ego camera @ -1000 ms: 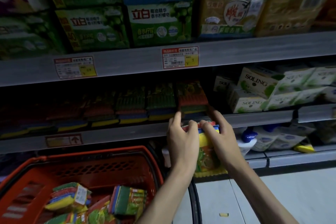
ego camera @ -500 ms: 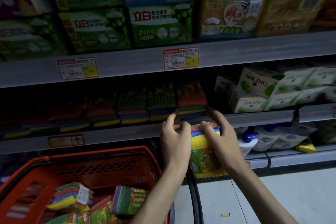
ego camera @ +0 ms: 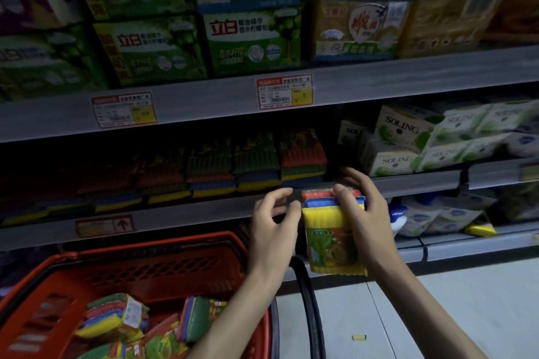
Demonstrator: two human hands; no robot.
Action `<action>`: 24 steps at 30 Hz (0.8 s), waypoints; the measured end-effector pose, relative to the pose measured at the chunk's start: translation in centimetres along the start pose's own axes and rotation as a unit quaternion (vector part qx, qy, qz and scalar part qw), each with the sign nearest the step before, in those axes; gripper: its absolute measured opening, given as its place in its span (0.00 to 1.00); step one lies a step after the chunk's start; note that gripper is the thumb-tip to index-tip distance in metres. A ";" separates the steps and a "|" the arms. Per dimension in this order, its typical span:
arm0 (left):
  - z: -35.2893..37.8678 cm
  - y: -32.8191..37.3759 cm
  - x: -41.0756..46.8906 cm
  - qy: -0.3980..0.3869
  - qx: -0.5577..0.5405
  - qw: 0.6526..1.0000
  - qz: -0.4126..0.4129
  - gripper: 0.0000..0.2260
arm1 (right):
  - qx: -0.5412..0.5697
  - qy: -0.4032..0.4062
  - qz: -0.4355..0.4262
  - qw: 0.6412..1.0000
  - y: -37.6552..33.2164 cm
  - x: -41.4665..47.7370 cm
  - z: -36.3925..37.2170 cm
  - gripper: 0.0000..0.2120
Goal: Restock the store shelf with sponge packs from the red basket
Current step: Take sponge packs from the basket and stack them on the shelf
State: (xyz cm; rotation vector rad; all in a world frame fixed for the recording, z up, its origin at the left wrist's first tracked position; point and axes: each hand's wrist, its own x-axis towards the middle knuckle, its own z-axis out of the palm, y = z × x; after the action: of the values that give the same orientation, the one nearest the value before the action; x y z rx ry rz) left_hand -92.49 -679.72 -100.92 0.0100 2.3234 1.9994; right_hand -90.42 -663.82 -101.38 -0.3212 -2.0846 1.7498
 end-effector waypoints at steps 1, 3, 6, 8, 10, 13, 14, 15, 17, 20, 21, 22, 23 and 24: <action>-0.4 0.0 -0.4 -0.028 0.000 1.000 0.006 0.09 | 0.013 0.001 0.009 1.000 -0.1 -0.2 -0.1 0.20; -1.1 0.2 -1.1 -0.087 -0.012 0.996 0.009 0.15 | 0.047 0.001 0.034 0.998 -0.4 -0.6 -0.3 0.17; -2.2 0.4 -1.9 -0.171 -0.044 0.984 -0.020 0.29 | 0.099 0.008 0.069 0.993 -1.5 -1.1 -0.5 0.16; -2.5 0.5 -2.3 -0.221 -0.026 0.975 -0.025 0.29 | 0.118 0.017 0.090 0.989 -2.0 -1.4 -0.6 0.18; -2.5 0.5 -2.8 -0.255 0.005 0.967 -0.022 0.28 | 0.147 0.009 0.132 0.980 -2.2 -1.8 -0.5 0.22; -2.4 -0.2 -3.0 -0.257 0.005 0.966 -0.021 0.35 | 0.176 -0.012 0.194 0.965 -2.5 -2.4 -0.4 0.29; -2.4 -0.5 -3.0 -0.251 -0.009 0.968 -0.025 0.38 | 0.178 -0.018 0.199 0.963 -2.6 -2.5 -0.5 0.30; -2.6 -0.5 -2.9 -0.242 -0.029 0.969 -0.033 0.39 | 0.175 -0.026 0.198 0.964 -2.7 -2.5 -0.6 0.32; -2.9 -0.5 -2.8 -0.219 -0.044 0.974 -0.032 0.36 | 0.153 -0.048 0.183 0.970 -2.8 -2.6 -0.9 0.30; -3.4 -0.5 -2.7 -0.185 0.031 0.981 0.049 0.34 | 0.131 -0.079 0.182 0.971 -2.7 -3.0 -1.3 0.24; -3.7 -0.5 -2.7 -0.171 0.069 0.979 0.086 0.34 | 0.135 -0.083 0.195 0.968 -2.8 -3.1 -1.4 0.24; -4.0 -0.4 -2.5 -0.149 0.125 0.972 0.134 0.34 | 0.137 -0.090 0.208 0.964 -2.8 -3.3 -1.6 0.24; -4.3 -0.3 -2.4 -0.124 0.194 0.954 0.190 0.34 | 0.136 -0.100 0.221 0.960 -2.9 -3.4 -1.7 0.25; -4.6 -0.3 -2.3 -0.103 0.263 0.928 0.245 0.35 | 0.133 -0.117 0.233 0.956 -3.0 -3.6 -1.9 0.26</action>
State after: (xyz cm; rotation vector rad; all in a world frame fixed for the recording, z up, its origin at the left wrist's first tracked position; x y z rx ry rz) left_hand -90.49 -684.47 -100.40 0.8612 2.8149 1.3432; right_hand -86.16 -664.25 -98.73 -0.5878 -2.0014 2.4226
